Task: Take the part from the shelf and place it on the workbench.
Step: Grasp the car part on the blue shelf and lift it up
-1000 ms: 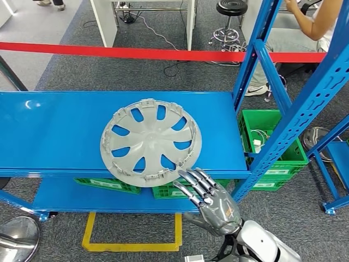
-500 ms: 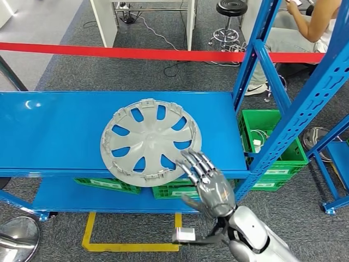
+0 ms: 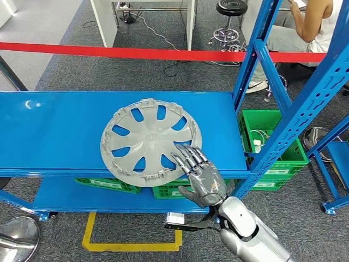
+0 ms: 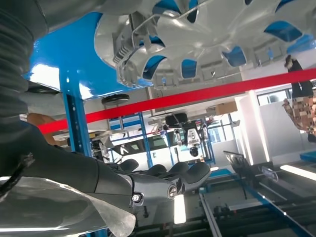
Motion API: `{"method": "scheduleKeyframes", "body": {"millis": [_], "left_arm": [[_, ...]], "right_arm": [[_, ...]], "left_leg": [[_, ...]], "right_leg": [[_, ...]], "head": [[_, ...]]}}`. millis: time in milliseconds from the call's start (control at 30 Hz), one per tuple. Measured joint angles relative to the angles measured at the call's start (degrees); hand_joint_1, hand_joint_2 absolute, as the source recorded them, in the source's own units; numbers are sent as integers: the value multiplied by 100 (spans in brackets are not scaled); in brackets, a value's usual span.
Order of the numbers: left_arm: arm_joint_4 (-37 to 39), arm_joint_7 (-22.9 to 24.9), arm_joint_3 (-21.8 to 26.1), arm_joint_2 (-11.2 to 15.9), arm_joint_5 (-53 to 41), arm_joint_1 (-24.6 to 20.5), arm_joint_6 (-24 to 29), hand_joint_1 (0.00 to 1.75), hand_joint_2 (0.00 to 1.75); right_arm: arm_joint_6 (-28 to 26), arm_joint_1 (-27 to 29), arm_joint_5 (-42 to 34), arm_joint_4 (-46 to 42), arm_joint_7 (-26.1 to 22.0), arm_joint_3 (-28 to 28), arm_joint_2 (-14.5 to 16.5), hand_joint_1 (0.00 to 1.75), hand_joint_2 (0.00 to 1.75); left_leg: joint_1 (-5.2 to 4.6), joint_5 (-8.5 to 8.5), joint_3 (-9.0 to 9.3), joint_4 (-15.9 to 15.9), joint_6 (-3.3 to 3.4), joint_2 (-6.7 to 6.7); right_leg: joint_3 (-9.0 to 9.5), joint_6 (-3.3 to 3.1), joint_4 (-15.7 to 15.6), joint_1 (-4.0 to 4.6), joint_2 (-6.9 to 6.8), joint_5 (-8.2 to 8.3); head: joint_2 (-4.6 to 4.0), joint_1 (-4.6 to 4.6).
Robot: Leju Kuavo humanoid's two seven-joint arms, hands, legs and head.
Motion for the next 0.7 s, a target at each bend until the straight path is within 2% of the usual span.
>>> {"method": "scheduleKeyframes", "body": {"millis": [467, 700], "left_arm": [[0, 0, -4, 37, 58, 1, 12, 0, 0], [0, 27, -4, -6, 146, 10, 292, 0, 0]], "right_arm": [[287, -16, 67, 84, -188, 239, 16, 0, 175], [232, -37, 110, 106, -253, 399, 16, 0, 175]], "left_leg": [[0, 0, 0, 0, 0, 0], [0, 0, -1, 0, 0, 0]], "right_leg": [[-1, 0, 0, 0, 0, 0], [0, 0, 0, 0, 0, 0]], "head": [[-1, 0], [-1, 0]]}}
